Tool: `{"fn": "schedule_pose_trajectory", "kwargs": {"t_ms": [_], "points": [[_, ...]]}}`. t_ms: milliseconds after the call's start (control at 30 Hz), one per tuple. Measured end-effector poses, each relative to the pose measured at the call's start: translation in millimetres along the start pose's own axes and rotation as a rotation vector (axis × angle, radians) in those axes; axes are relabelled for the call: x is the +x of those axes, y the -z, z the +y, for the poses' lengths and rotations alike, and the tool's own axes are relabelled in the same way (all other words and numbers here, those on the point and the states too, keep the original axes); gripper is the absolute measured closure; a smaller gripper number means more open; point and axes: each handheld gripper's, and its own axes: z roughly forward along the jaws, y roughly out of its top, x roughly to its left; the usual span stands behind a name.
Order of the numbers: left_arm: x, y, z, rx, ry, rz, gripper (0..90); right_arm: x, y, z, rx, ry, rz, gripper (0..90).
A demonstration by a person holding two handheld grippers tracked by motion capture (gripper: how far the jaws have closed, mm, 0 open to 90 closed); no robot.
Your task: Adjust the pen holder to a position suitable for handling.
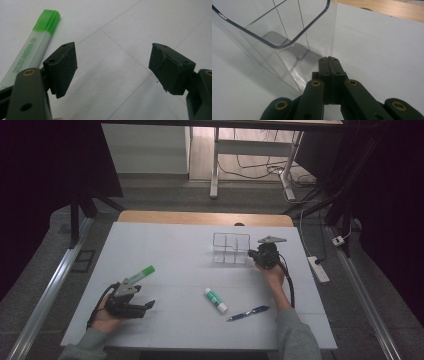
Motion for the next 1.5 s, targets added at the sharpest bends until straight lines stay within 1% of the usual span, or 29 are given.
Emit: {"fn": "schedule_pose_trajectory", "kwargs": {"t_ms": [100,200,400,667,833,1100,1233,1500], "points": [[0.1,0.2,0.0,0.000,0.000,0.001,22.1,4.1,-3.1,1.6,-0.003,0.005,0.011,88.9],[-0.1,0.1,-0.1,0.000,-0.001,0.000,22.2,7.6,-5.3,3.6,0.006,0.016,0.017,88.9],[0.2,-0.2,-0.2,0.002,-0.002,0.000,22.1,15.2,-11.4,6.6,-0.002,0.021,0.028,88.9],[0.2,-0.2,-0.6,0.003,-0.001,0.003,22.1,27.4,-19.2,12.1,0.007,0.047,0.039,88.9],[0.5,-0.5,-1.0,0.008,-0.003,0.002,22.1,32.5,-23.3,14.8,0.010,0.051,0.044,88.9],[0.8,-0.8,-1.2,0.011,-0.003,0.005,22.1,37.9,-29.9,17.4,0.008,0.043,0.051,88.9],[0.7,-0.6,-1.3,0.010,-0.005,0.007,22.2,42.5,-32.5,19.2,0.014,0.051,0.053,88.9],[1.2,-0.6,-1.6,0.012,-0.004,0.007,22.1,52.2,-38.4,22.8,0.015,0.068,0.074,88.8]]}}
